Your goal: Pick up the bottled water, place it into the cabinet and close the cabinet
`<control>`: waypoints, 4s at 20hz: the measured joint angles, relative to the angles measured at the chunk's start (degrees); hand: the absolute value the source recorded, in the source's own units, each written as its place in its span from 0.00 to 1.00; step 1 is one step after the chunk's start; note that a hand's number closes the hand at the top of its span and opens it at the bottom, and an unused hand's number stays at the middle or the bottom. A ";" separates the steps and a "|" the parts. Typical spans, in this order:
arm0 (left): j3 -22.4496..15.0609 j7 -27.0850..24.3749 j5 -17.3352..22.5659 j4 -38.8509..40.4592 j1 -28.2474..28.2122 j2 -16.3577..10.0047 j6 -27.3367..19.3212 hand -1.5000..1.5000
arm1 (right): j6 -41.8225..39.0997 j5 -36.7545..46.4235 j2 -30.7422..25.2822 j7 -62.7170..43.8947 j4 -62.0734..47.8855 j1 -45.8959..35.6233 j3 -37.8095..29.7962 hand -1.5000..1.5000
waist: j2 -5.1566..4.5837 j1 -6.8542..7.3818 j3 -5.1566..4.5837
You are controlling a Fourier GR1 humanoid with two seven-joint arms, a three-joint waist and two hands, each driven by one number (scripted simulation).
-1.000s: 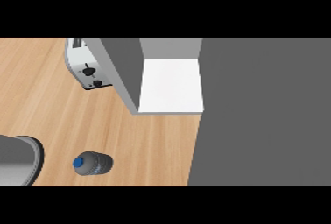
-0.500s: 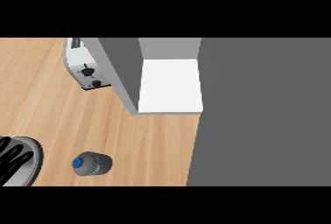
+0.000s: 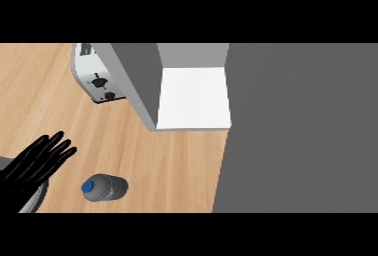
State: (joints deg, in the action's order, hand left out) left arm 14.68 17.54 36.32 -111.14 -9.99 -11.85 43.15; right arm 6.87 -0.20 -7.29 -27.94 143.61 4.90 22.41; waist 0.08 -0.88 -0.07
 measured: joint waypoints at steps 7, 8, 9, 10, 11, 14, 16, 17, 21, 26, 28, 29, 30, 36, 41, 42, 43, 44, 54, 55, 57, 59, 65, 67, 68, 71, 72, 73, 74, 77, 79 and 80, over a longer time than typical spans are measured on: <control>0.46 -9.32 -13.15 11.64 3.94 3.44 4.99 0.00 | 1.86 0.32 -0.31 -2.30 0.16 -2.18 1.15 0.00 | 0.02 0.07 -0.02; 0.24 -10.76 -15.08 12.65 4.08 4.14 5.33 0.00 | 2.34 0.43 -0.13 -2.73 0.12 -2.66 1.76 0.00 | 0.03 0.15 -0.02; 0.42 -12.70 -17.22 15.02 5.03 4.51 5.75 0.00 | 2.34 0.49 -0.30 -2.49 0.01 -2.93 1.59 0.00 | 0.01 0.12 -0.03; 0.64 -14.14 -18.65 16.80 5.79 4.63 5.99 0.00 | 2.63 0.58 -0.47 -2.37 0.08 -2.49 2.17 0.00 | 0.03 -0.01 -0.03; 0.73 -16.30 -20.71 18.48 5.82 4.93 6.54 0.00 | 2.49 0.59 -0.97 -2.39 0.14 -2.51 1.74 0.00 | 0.03 -0.04 -0.03; 0.86 -22.81 -26.68 23.00 6.01 5.49 7.32 0.00 | 2.49 0.62 -1.70 -2.02 0.18 -2.61 1.26 0.00 | 0.02 -0.03 -0.03; 0.98 -26.19 -29.74 26.71 7.02 5.14 7.19 0.00 | 3.01 0.70 -1.70 -2.80 0.17 -3.37 1.49 0.00 | 0.01 0.04 -0.04; 0.63 -27.93 -31.75 28.22 6.93 5.37 6.64 0.00 | 3.25 0.74 -1.76 -3.02 0.18 -3.51 1.56 0.00 | 0.01 0.04 -0.03; -0.05 -34.29 -37.81 35.44 8.30 4.79 3.76 0.00 | 3.03 0.67 -2.67 -2.99 0.22 -3.97 0.27 0.00 | -0.02 -0.01 -0.03; -1.32 -43.42 -43.58 44.66 9.97 2.60 -1.02 0.00 | 3.22 0.81 -2.82 -1.92 -0.03 -3.39 1.41 0.00 | -0.03 0.01 -0.03; -1.86 -45.37 -44.57 48.30 11.38 1.85 -2.45 0.00 | 3.35 0.87 -2.99 -1.55 0.05 -2.71 2.18 0.00 | -0.02 -0.11 -0.03; -2.25 -46.86 -45.24 50.08 11.64 1.39 -3.21 0.00 | 3.67 0.90 -2.85 -2.12 -0.02 -3.61 2.15 0.00 | -0.03 -0.04 -0.04; -2.74 -47.41 -45.71 51.50 12.37 1.36 -3.98 0.00 | 3.84 0.91 -3.04 -2.77 0.03 -4.04 1.84 0.00 | -0.03 -0.06 -0.04; -4.69 -53.07 -46.88 60.05 15.67 0.15 -7.21 0.00 | 4.26 1.01 -3.56 -2.24 -0.17 -3.89 1.72 0.00 | -0.04 -0.16 -0.04; -6.34 -56.08 -46.40 65.40 17.37 0.71 -8.70 0.00 | 5.72 1.19 -3.32 -2.92 -0.22 -5.01 2.58 0.00 | -0.01 -0.31 -0.08; -6.53 -56.38 -46.18 66.53 17.86 0.82 -8.89 0.00 | 6.02 1.21 -3.29 -3.01 -0.22 -5.19 2.43 0.00 | -0.02 -0.33 -0.08; -6.63 -56.65 -45.96 67.67 18.61 0.68 -9.02 0.00 | 5.75 1.17 -3.63 -2.48 -0.20 -4.87 2.04 0.00 | -0.03 -0.38 -0.07; -6.98 -57.29 -45.90 68.46 18.65 0.50 -9.05 0.00 | 5.64 1.14 -3.87 -2.10 -0.22 -4.55 1.68 0.00 | -0.04 -0.36 -0.06; -9.38 -58.62 -43.66 75.40 22.67 2.09 -9.17 1.00 | 5.87 1.15 -5.29 1.73 -0.43 -0.80 1.27 0.00 | -0.04 -0.51 -0.02; -9.93 -58.86 -43.63 75.86 22.67 2.32 -8.86 1.00 | 5.87 1.08 -5.26 1.81 -0.56 -1.07 0.64 0.00 | -0.07 -0.39 -0.01; -10.64 -57.72 -42.89 76.35 23.30 2.87 -7.77 1.00 | 5.64 1.02 -5.73 2.41 -0.50 -0.49 0.38 0.00 | -0.02 -0.46 0.00; -11.43 -56.95 -42.10 75.99 23.14 3.34 -6.71 1.00 | 5.44 0.89 -6.06 2.71 -0.54 0.04 -0.53 0.00 | 0.02 -0.29 0.02; -15.08 -61.17 -43.82 72.93 22.84 4.50 -10.61 1.00 | 4.63 0.52 -6.58 4.48 -0.62 2.08 -2.13 0.00 | 0.06 -0.14 0.03; -15.75 -63.55 -44.40 72.56 22.53 4.48 -12.66 1.00 | 4.21 0.37 -6.80 4.88 -0.62 2.36 -2.86 0.00 | 0.03 -0.08 0.02; -15.15 -63.47 -43.90 72.35 23.21 5.20 -14.39 1.00 | 3.99 0.32 -6.95 5.33 -0.61 2.91 -3.17 0.00 | 0.03 -0.09 0.03; -11.18 -63.62 -41.16 73.84 25.39 7.23 -20.30 1.00 | 3.73 0.16 -7.11 5.91 -0.77 2.91 -4.45 0.00 | -0.08 -0.21 0.01; -9.50 -63.62 -40.02 74.28 25.96 8.15 -22.78 1.00 | 3.65 0.11 -7.12 6.41 -0.88 3.25 -4.94 0.00 | -0.10 -0.27 0.02; -8.70 -63.39 -38.64 74.52 26.65 8.94 -24.76 1.00 | 3.54 0.05 -7.27 6.50 -0.88 3.46 -5.60 0.00 | -0.09 -0.31 0.02; -7.92 -63.74 -37.73 75.07 27.31 9.56 -26.13 1.00 | 3.38 -0.07 -7.57 6.04 -0.82 3.23 -6.75 0.00 | -0.10 -0.32 0.02; -7.01 -65.26 -34.97 76.25 28.85 10.66 -27.60 1.00 | 1.59 -0.80 -8.49 7.83 -0.67 5.59 -10.39 0.00 | -0.07 -0.38 0.05; -8.59 -65.50 -31.14 77.57 30.85 11.12 -28.39 1.00 | 0.47 -1.40 -8.68 8.73 -0.84 6.22 -12.69 0.00 | -0.07 -0.54 0.05; -8.81 -65.25 -29.80 77.71 31.49 11.27 -28.16 1.00 | -0.11 -1.64 -8.66 9.40 -0.76 7.05 -13.51 0.00 | -0.04 -0.57 0.06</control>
State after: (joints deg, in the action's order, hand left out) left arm 5.87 -47.71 6.52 -33.43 21.50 -0.58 14.99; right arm 6.76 -1.84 -15.95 -18.54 142.85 11.95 8.90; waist 0.04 -1.45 -0.01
